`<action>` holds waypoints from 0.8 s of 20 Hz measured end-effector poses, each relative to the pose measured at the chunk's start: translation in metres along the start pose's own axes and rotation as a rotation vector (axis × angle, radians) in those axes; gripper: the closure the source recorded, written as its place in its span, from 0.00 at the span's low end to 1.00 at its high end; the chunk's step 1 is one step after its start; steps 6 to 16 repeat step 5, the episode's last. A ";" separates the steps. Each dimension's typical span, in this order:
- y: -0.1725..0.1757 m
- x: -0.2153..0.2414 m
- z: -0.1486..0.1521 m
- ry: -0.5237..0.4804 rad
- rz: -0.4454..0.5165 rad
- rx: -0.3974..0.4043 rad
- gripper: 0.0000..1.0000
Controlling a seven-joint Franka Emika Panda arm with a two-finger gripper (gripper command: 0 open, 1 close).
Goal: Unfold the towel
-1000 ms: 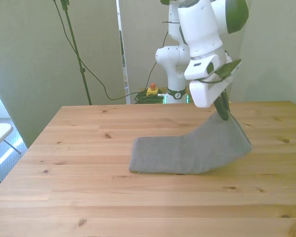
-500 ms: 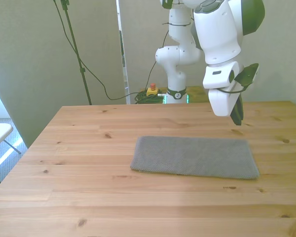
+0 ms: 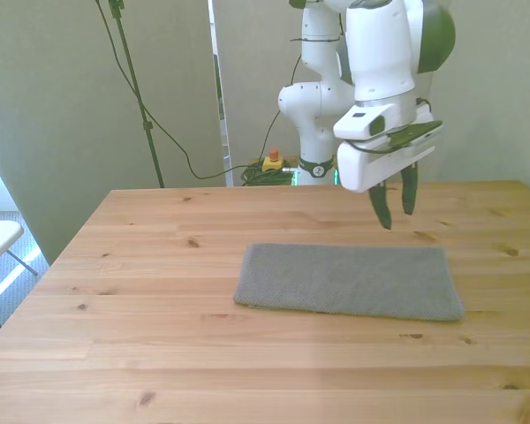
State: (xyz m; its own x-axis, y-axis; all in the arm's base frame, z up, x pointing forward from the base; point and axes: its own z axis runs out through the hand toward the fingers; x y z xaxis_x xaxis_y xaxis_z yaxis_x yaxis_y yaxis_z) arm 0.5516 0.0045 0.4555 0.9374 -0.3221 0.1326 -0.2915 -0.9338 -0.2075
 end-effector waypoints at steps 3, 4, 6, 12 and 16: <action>0.020 -0.040 -0.021 0.029 0.132 -0.043 0.00; 0.025 -0.054 -0.029 0.043 0.178 -0.055 0.00; 0.031 -0.068 -0.036 0.059 0.224 -0.068 0.00; 0.031 -0.068 -0.036 0.059 0.224 -0.068 0.00; 0.031 -0.068 -0.036 0.059 0.224 -0.068 0.00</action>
